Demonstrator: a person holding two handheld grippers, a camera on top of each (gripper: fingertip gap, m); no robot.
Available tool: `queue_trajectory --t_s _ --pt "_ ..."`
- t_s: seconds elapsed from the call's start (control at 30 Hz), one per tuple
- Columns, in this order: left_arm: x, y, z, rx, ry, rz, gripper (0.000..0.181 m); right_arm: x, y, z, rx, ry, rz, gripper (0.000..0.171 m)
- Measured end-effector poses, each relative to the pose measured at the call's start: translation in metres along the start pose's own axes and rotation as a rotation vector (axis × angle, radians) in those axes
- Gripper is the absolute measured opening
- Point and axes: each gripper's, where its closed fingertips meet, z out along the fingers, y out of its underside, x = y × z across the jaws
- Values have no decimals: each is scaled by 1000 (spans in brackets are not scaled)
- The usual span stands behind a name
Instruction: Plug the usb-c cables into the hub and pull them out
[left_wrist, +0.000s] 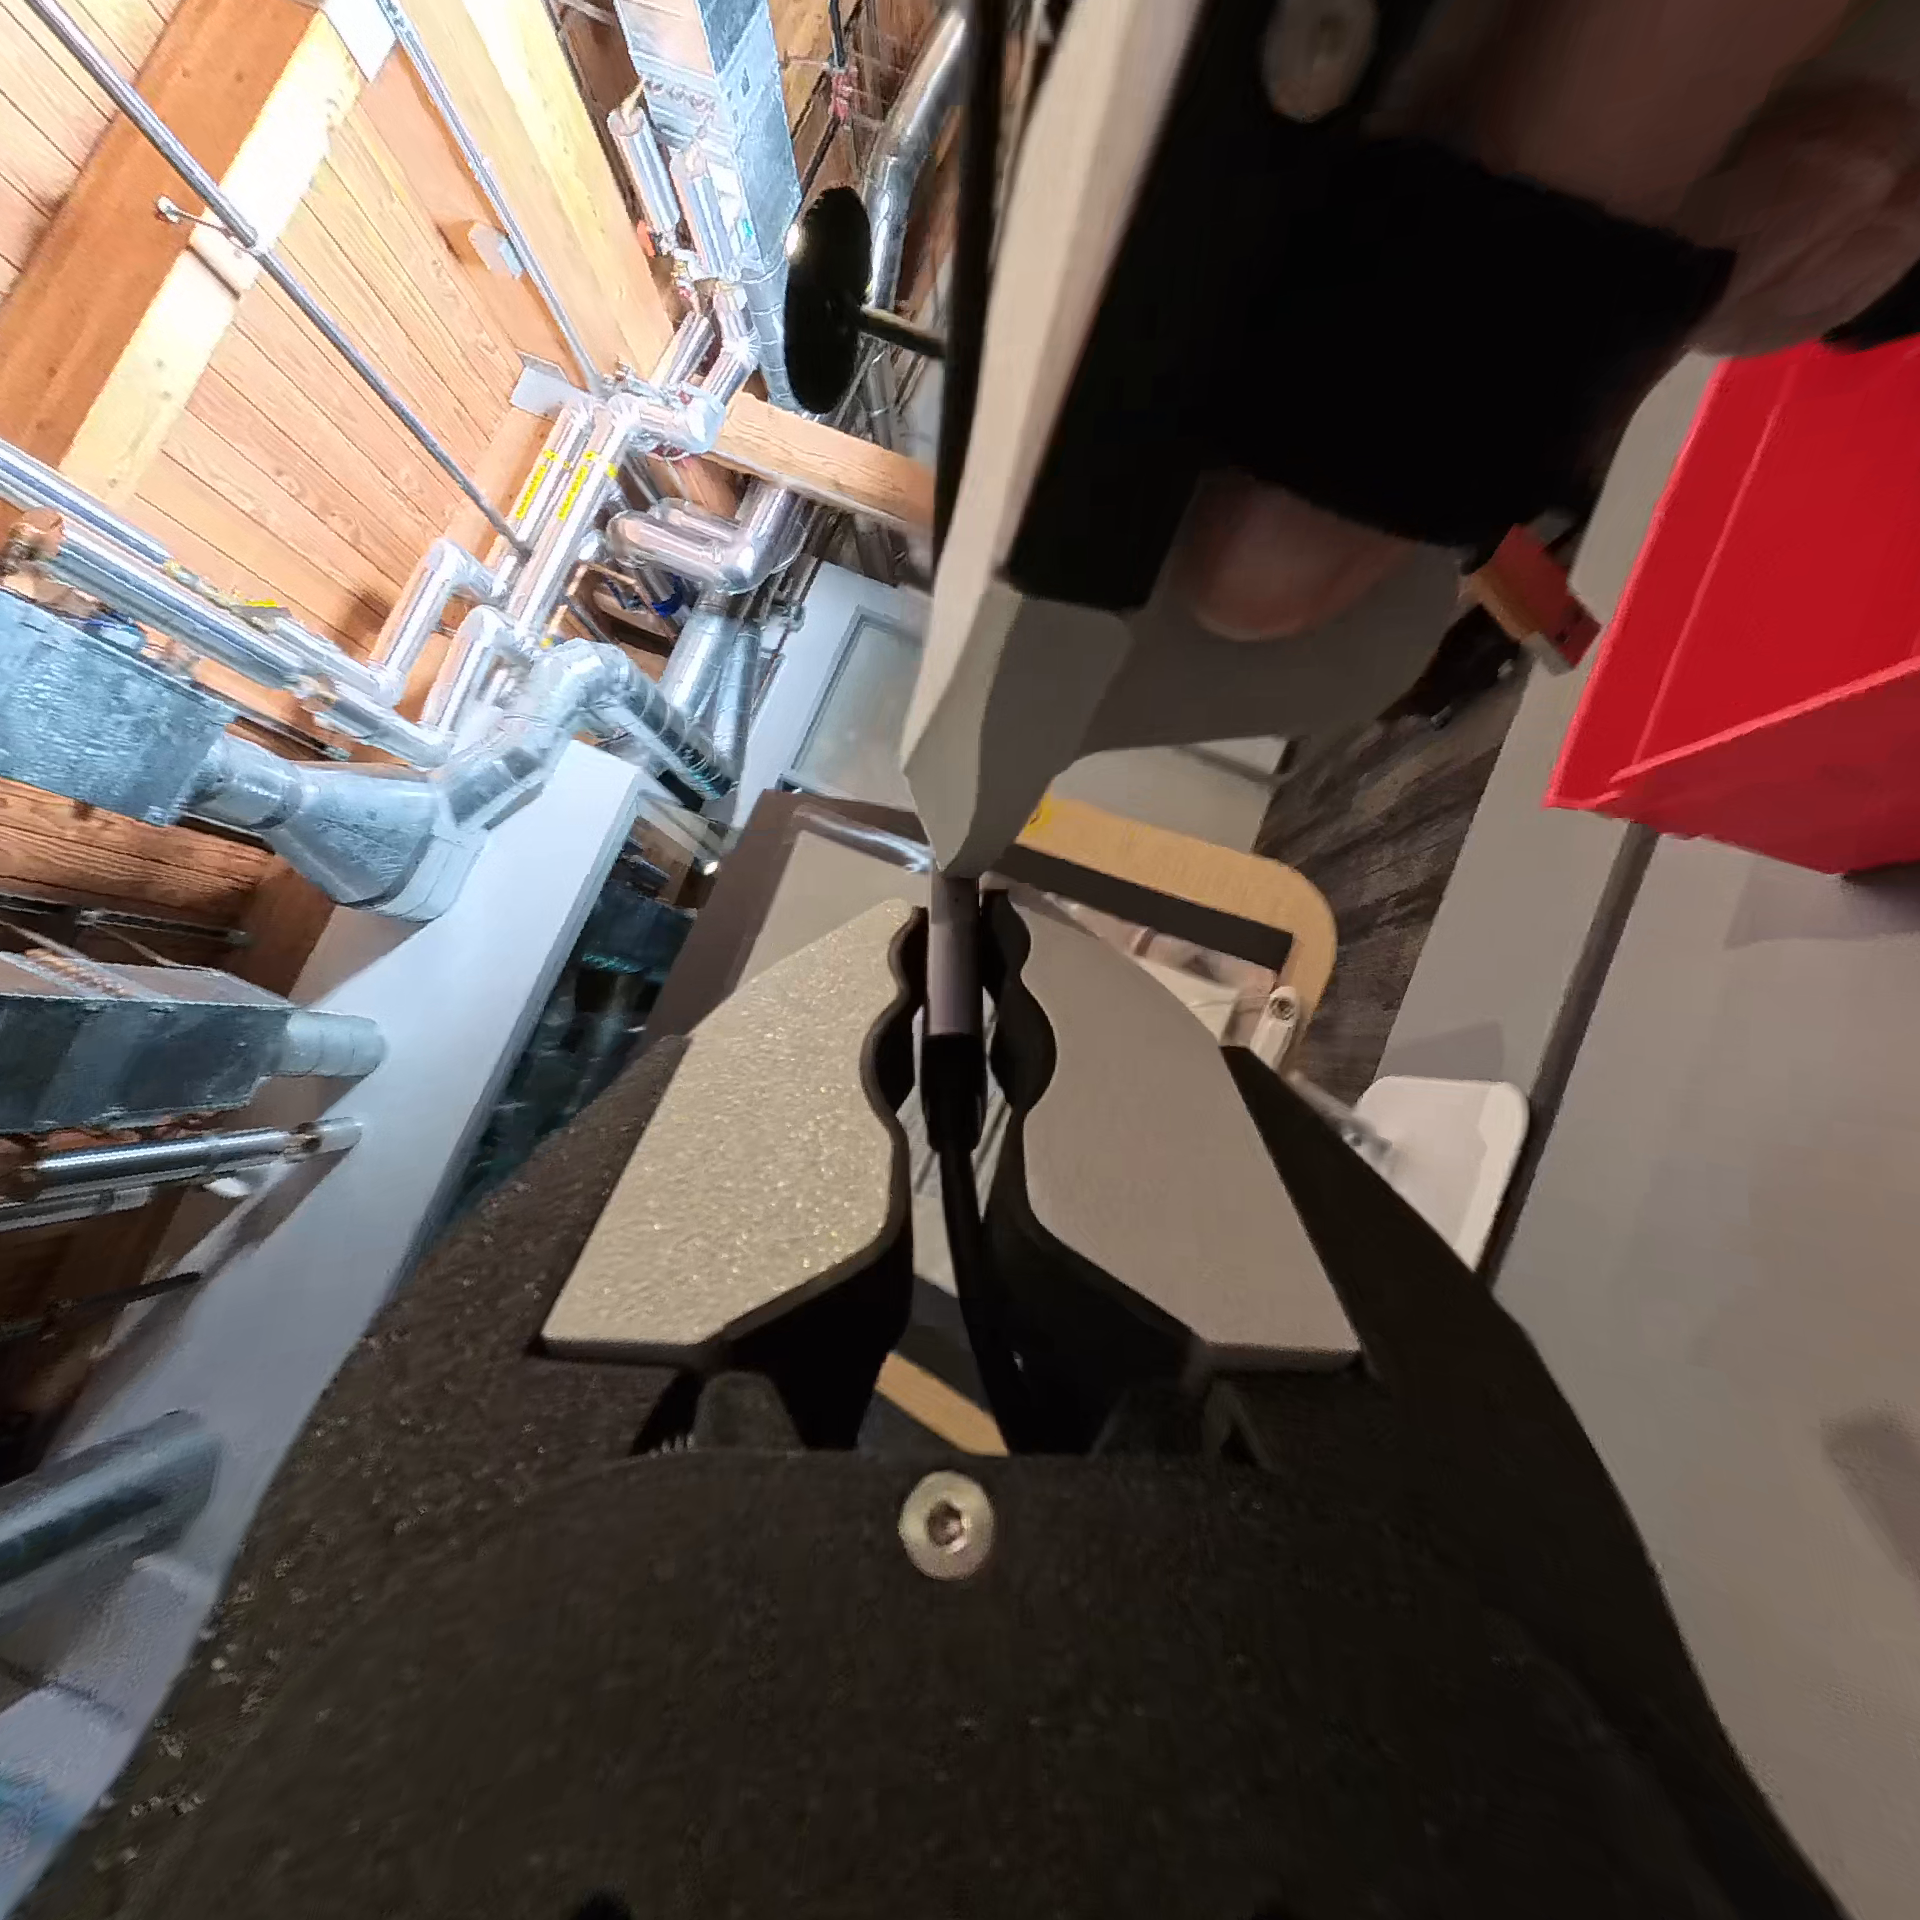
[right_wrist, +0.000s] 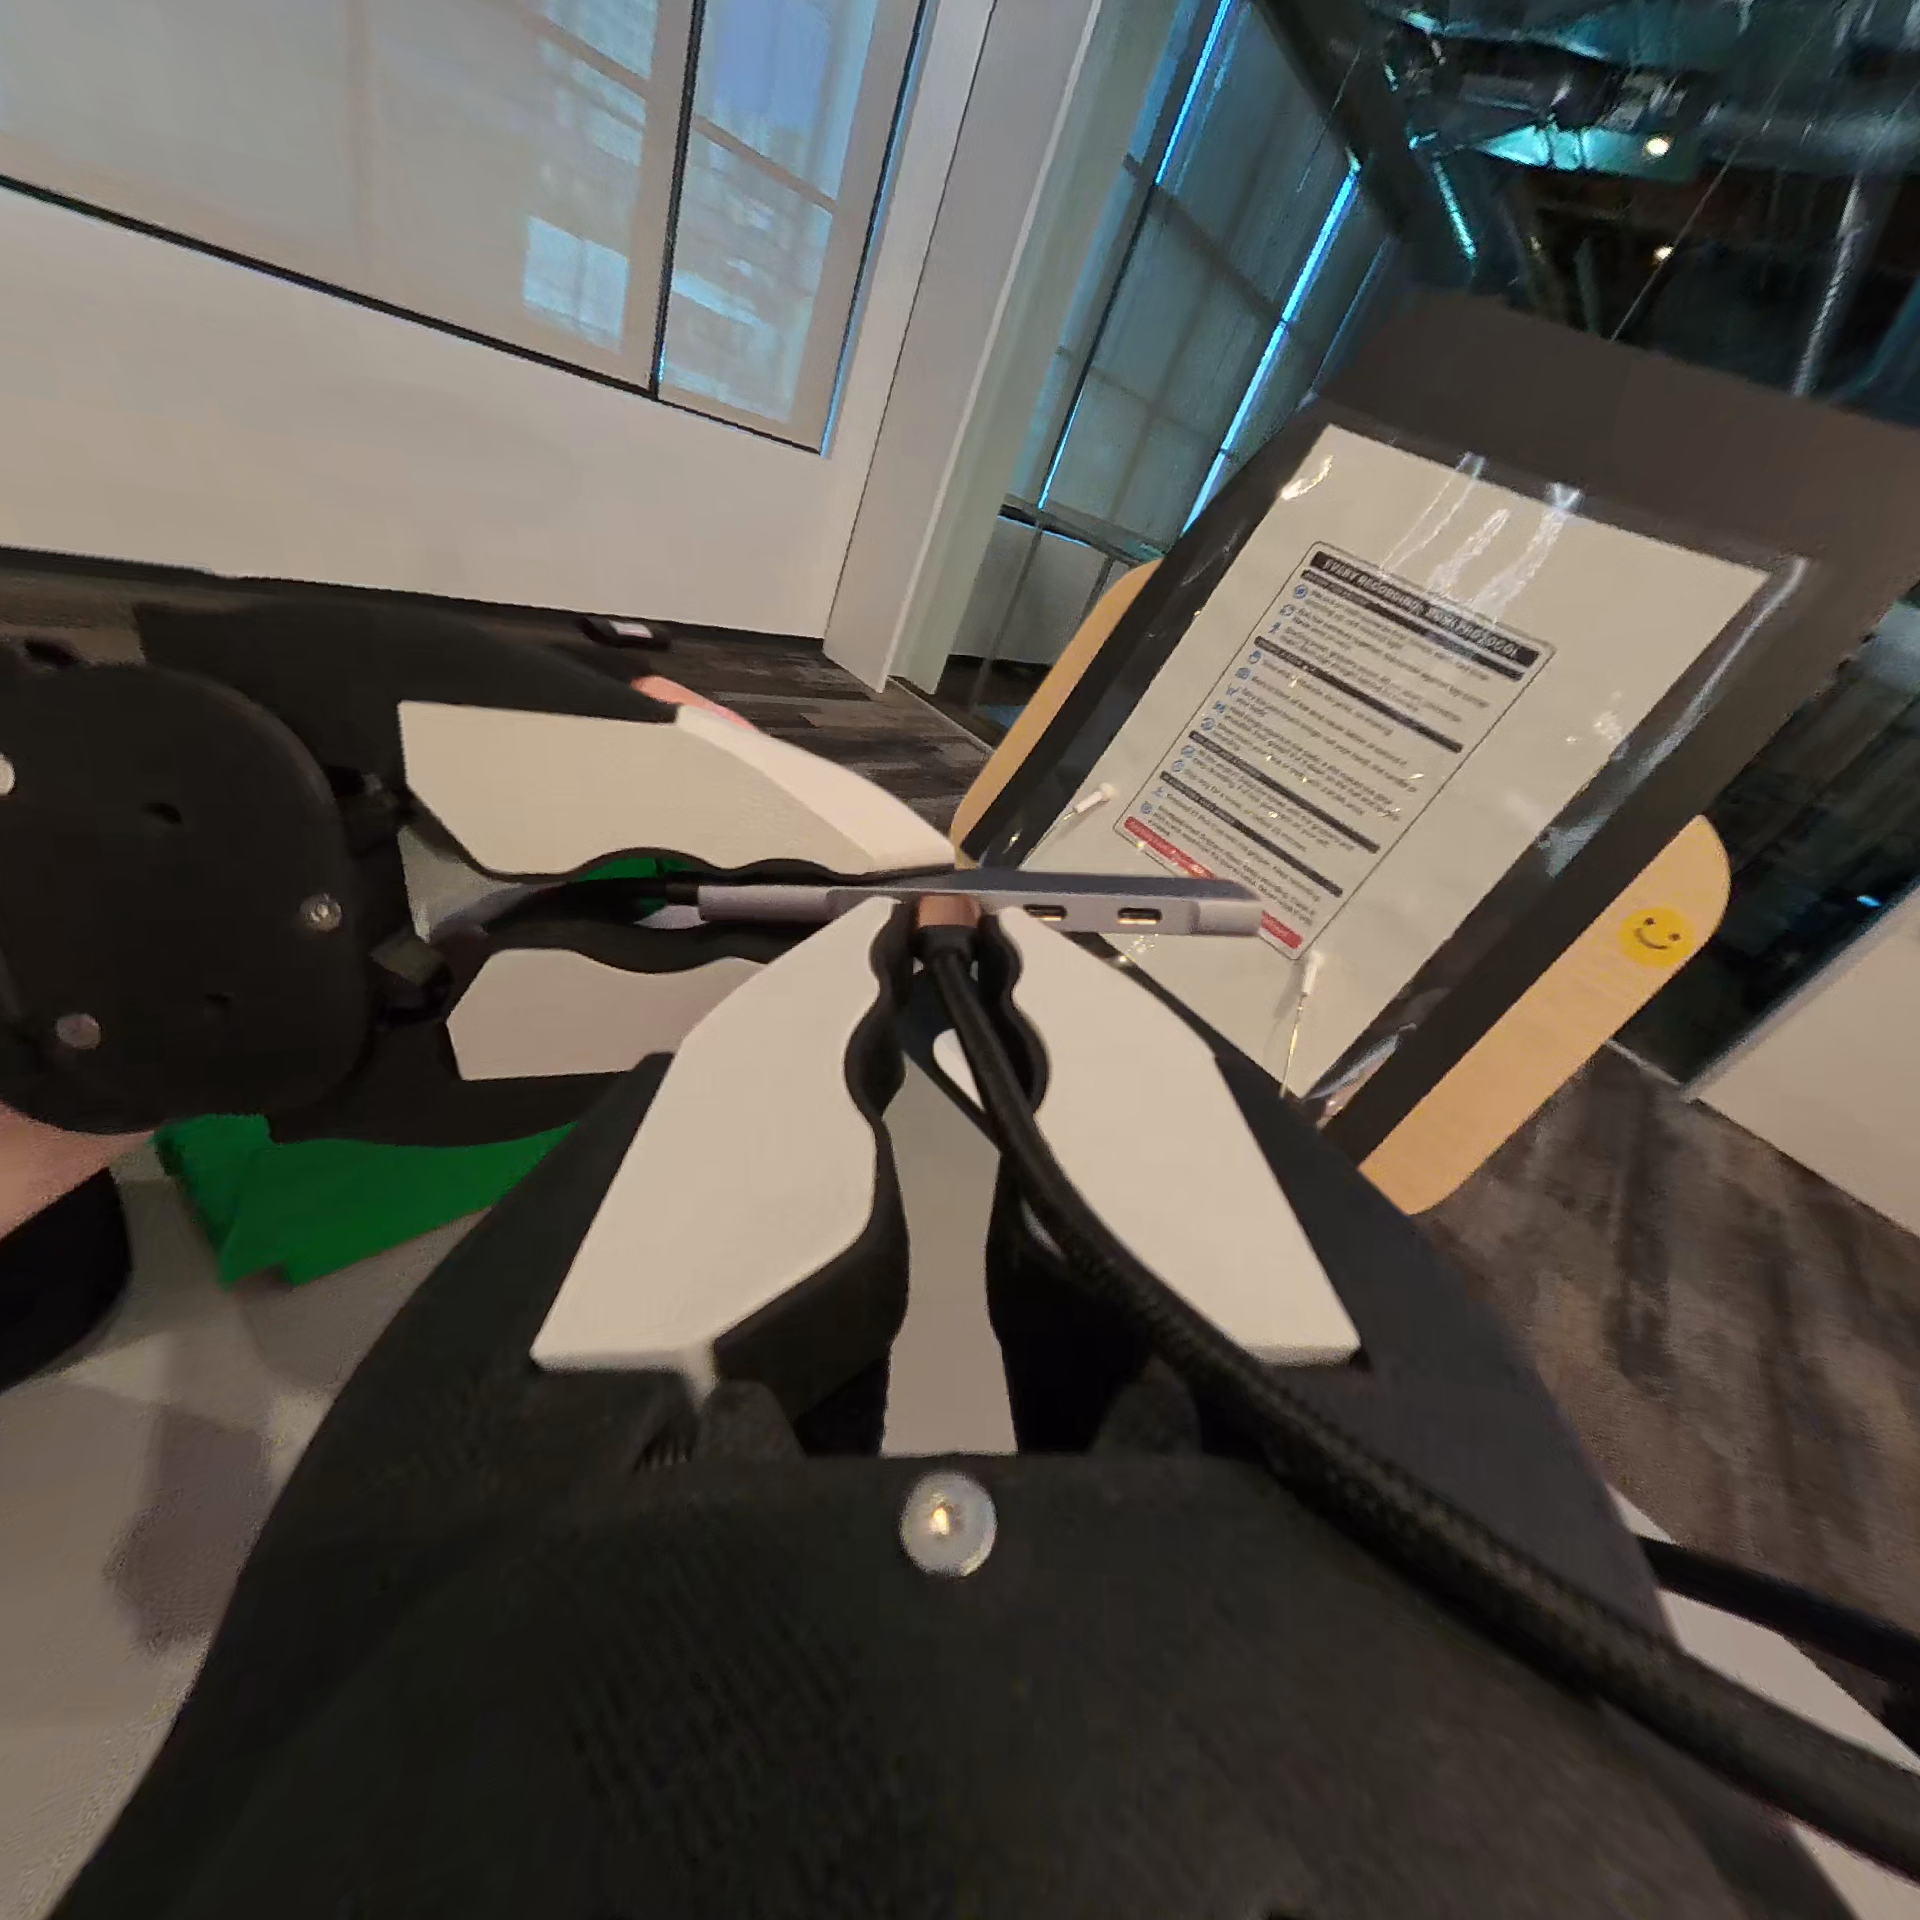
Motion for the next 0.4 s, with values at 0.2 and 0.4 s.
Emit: queue_trajectory --t_s 0.2,0.4 --pt "-4 -8 -4 106 159 -390 26 6 -9 -4 68 56 -33 13" --pt "-7 -11 -5 178 379 -913 46 21 -13 -7 172 146 -88 13"
